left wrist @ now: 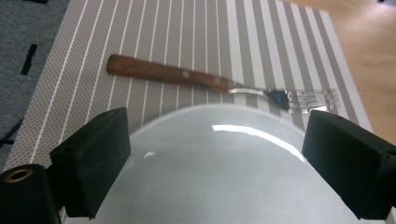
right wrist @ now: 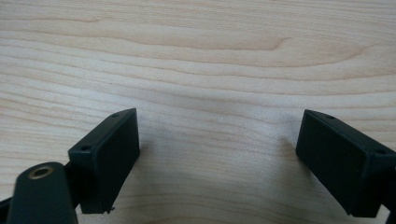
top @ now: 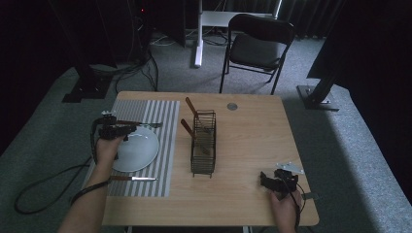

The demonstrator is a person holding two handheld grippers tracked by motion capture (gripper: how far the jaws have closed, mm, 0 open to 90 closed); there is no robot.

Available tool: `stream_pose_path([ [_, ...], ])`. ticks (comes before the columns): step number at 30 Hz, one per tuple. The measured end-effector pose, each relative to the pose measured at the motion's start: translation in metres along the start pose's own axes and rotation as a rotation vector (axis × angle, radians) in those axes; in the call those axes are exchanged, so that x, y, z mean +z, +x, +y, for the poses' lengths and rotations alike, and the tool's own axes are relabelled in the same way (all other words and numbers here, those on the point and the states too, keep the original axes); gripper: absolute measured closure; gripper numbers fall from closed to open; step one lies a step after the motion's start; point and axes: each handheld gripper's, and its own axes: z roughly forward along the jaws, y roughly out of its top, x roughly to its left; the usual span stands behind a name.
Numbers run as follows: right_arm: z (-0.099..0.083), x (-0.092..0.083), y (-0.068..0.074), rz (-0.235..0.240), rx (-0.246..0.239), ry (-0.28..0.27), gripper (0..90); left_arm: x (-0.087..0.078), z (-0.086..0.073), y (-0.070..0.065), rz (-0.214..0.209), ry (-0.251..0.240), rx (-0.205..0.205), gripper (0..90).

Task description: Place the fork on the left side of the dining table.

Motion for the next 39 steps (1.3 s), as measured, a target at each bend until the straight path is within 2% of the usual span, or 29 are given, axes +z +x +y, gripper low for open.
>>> stream_pose_path([
  [3, 0.0, 0.0, 0.0, 0.0, 0.0, 0.0, 13.1, -0.008, -0.004, -0.001, 0.002, 0.001, 0.003, 0.0],
  [6, 0.0, 0.0, 0.0, 0.0, 0.0, 0.0, 13.1, -0.015, -0.008, -0.001, -0.021, 0.005, -0.009, 0.0],
  [9, 0.0, 0.0, 0.0, 0.002, -0.002, 0.0, 13.1, -0.023, -0.014, -0.003, -0.025, 0.006, 0.007, 0.0],
  [11, 0.0, 0.0, 0.0, 0.002, -0.002, 0.0, 13.1, -0.027, -0.018, -0.004, -0.041, 0.006, 0.001, 0.0],
  [17, 0.0, 0.0, 0.0, 0.002, -0.002, 0.0, 13.1, -0.039, -0.03, -0.004, -0.051, -0.001, 0.011, 0.0],
  [19, 0.0, 0.0, 0.0, 0.002, -0.002, 0.0, 13.1, -0.047, -0.038, -0.003, -0.078, -0.006, 0.005, 0.0],
  [24, 0.0, 0.0, 0.0, 0.002, -0.002, -0.001, 13.1, -0.059, -0.051, -0.004, -0.092, -0.024, 0.037, 0.0],
  [29, 0.0, 0.0, 0.0, 0.002, -0.002, 0.0, 13.1, -0.067, -0.064, -0.003, -0.077, -0.033, 0.06, 0.0],
  [33, 0.0, 0.0, 0.0, 0.002, -0.002, 0.0, 13.1, -0.075, -0.075, -0.005, -0.112, -0.042, 0.073, 0.0],
  [34, 0.0, 0.0, 0.0, 0.002, -0.002, 0.0, 13.1, -0.075, -0.075, -0.005, -0.112, -0.042, 0.073, 0.0],
  [37, 0.0, 0.0, 0.0, 0.002, -0.002, 0.0, 13.1, -0.08, -0.09, -0.007, -0.105, -0.044, 0.089, 0.0],
  [39, 0.0, 0.0, 0.0, 0.002, -0.002, 0.0, 13.1, -0.081, -0.097, -0.007, -0.116, -0.041, 0.091, 0.0],
])
